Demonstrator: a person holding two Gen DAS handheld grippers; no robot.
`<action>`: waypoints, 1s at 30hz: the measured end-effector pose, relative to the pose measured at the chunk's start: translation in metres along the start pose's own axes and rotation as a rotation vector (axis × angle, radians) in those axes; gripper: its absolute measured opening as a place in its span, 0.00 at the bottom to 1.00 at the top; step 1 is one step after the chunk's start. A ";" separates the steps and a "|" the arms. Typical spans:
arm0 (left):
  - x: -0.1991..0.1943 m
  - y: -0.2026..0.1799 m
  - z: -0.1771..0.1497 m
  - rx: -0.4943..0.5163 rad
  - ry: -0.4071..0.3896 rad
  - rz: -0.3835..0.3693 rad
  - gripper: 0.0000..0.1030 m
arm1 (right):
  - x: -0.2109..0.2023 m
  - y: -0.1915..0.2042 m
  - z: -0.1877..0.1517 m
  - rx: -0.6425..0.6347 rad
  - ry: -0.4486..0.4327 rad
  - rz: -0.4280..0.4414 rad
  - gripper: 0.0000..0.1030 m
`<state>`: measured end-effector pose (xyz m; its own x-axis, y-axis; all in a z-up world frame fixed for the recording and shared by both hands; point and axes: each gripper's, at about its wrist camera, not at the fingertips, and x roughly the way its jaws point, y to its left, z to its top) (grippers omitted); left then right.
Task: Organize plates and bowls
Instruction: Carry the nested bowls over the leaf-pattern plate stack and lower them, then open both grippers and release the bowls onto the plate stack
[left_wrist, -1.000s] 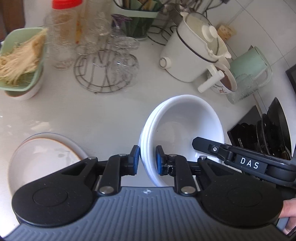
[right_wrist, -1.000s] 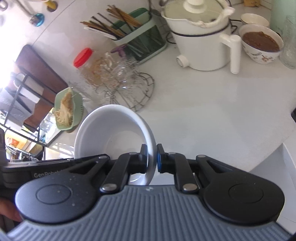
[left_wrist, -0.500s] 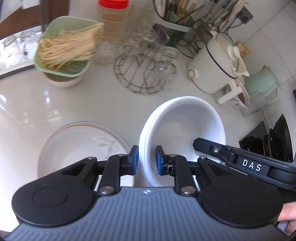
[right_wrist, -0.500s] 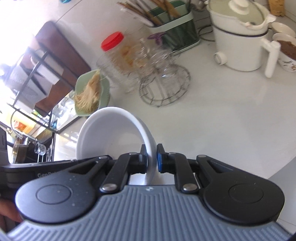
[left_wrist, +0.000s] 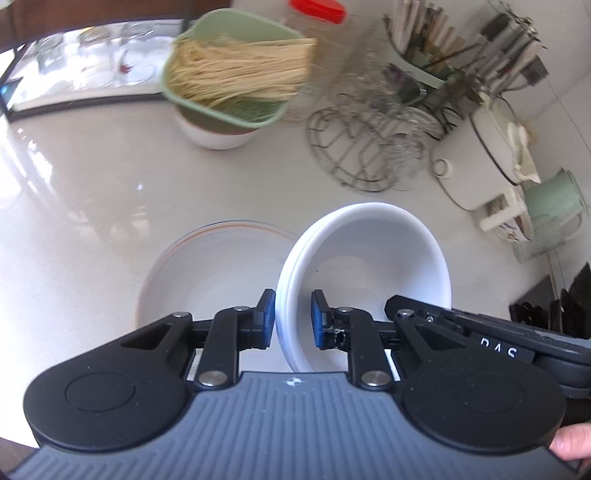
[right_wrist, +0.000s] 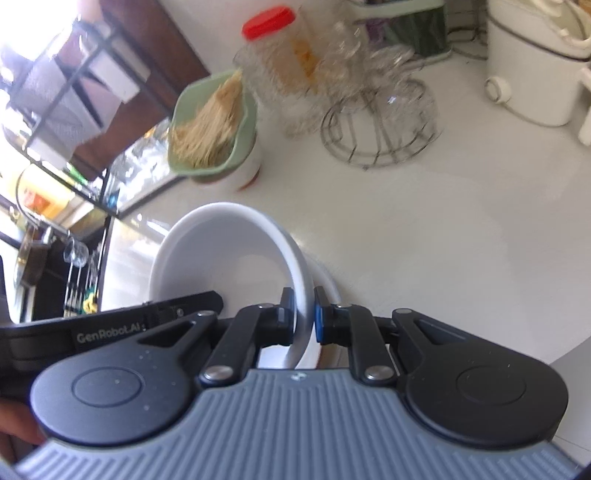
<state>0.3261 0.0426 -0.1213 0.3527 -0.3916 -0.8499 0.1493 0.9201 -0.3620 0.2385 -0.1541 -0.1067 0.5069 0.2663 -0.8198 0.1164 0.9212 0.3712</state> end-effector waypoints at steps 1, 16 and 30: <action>0.001 0.006 -0.002 -0.012 0.002 0.003 0.21 | 0.004 0.003 -0.001 -0.006 0.010 0.000 0.14; 0.021 0.058 -0.018 -0.118 0.025 0.047 0.22 | 0.054 0.035 -0.009 -0.067 0.155 0.002 0.14; 0.031 0.065 -0.043 -0.182 -0.008 0.058 0.22 | 0.068 0.021 -0.014 -0.150 0.183 0.025 0.15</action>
<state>0.3067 0.0898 -0.1877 0.3632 -0.3373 -0.8685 -0.0407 0.9255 -0.3765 0.2636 -0.1127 -0.1603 0.3434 0.3238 -0.8816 -0.0298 0.9420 0.3344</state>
